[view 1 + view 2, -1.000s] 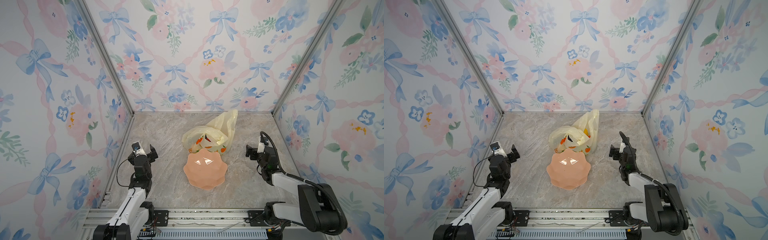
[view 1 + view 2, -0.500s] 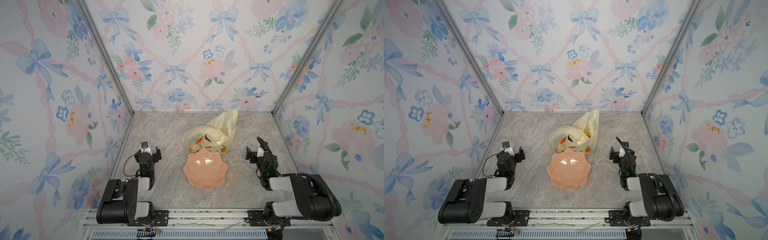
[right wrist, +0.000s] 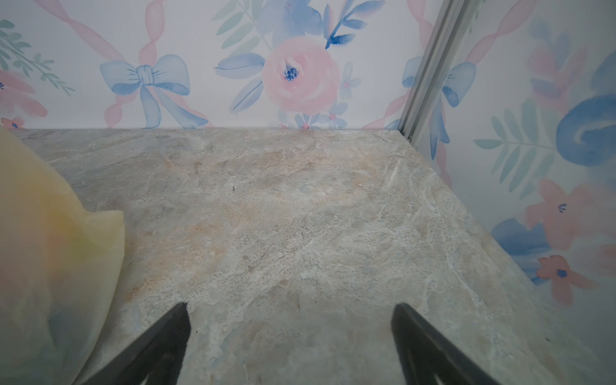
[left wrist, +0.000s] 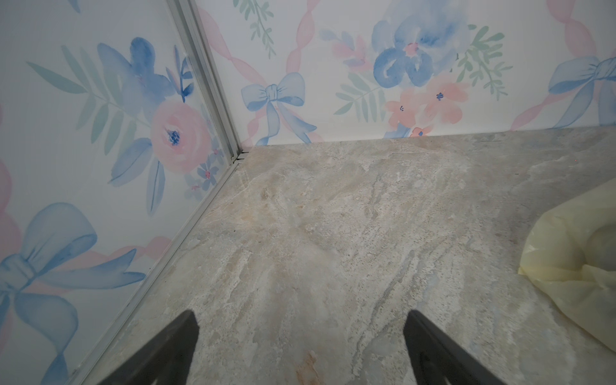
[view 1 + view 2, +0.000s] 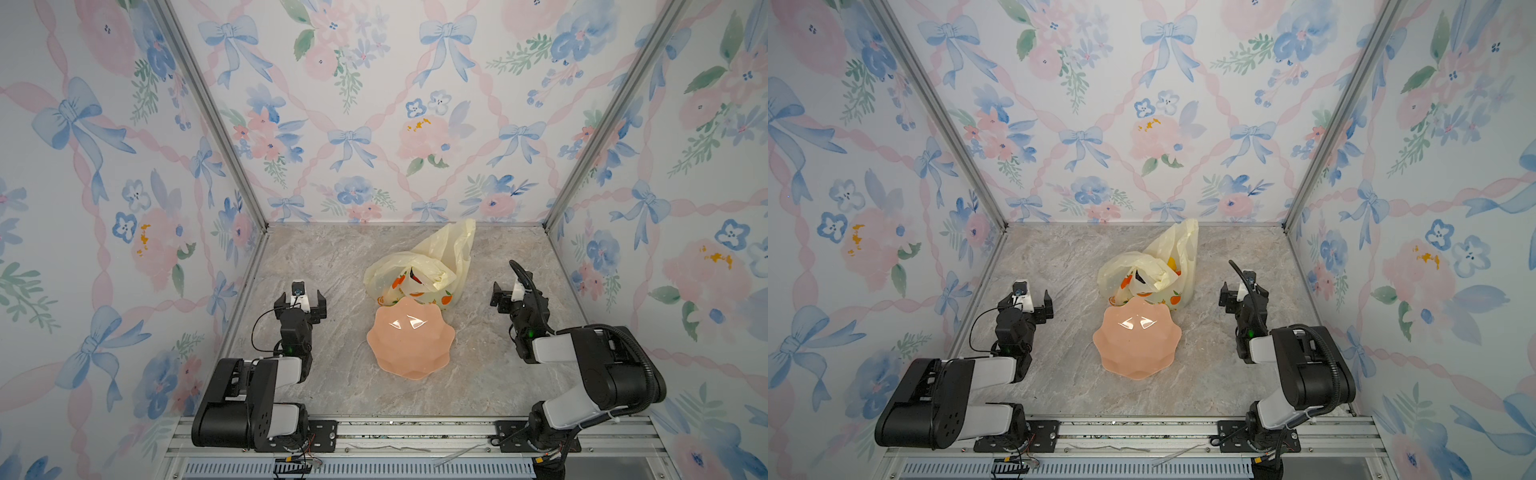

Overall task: Place the fruits into the plastic bag
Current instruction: Reset both arms

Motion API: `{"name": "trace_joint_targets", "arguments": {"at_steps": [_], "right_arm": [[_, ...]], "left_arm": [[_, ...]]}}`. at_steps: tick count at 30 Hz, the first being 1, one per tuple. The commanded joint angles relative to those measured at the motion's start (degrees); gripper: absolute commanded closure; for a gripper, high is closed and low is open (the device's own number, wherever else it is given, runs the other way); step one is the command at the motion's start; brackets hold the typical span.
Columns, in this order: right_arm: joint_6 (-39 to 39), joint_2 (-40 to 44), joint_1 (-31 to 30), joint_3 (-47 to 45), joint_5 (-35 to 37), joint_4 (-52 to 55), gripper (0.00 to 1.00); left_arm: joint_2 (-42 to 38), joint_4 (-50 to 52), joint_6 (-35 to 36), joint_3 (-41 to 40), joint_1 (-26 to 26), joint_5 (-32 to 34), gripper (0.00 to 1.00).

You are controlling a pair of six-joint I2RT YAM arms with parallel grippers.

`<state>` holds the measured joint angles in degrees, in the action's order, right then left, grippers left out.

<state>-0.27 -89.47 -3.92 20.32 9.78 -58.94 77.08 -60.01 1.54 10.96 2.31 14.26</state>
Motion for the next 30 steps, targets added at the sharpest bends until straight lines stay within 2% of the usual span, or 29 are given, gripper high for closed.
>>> {"name": "trace_joint_targets", "arguments": {"at_steps": [1, 5, 9, 13, 15, 30], "right_arm": [[-0.08, 0.61, -0.44, 1.12, 1.29, 4.56, 0.04], [0.09, 0.62, -0.45, 1.31, 1.38, 4.97, 0.04], [0.27, 0.69, -0.25, 1.83, 1.41, 6.03, 0.04], [0.38, 0.61, -0.05, 1.96, 0.88, 6.35, 0.03], [0.44, 0.61, 0.03, 2.01, 0.7, 6.34, 0.04], [0.37, 0.61, 0.09, 2.09, 0.6, 6.5, 0.04]], "left_arm": [[-1.08, -3.28, -6.86, -1.15, -0.79, -1.24, 0.02], [5.06, -5.22, -3.85, 1.57, 0.42, -3.04, 0.02], [13.77, -18.57, -0.31, -0.81, 2.62, -2.7, 0.02], [13.74, -13.94, -2.59, 1.6, 2.62, 2.46, 0.02], [13.09, -12.48, -4.48, 1.63, 0.79, 0.56, 0.02], [13.2, -13.1, -4.14, 1.44, 1.21, 1.18, 0.02]]}}
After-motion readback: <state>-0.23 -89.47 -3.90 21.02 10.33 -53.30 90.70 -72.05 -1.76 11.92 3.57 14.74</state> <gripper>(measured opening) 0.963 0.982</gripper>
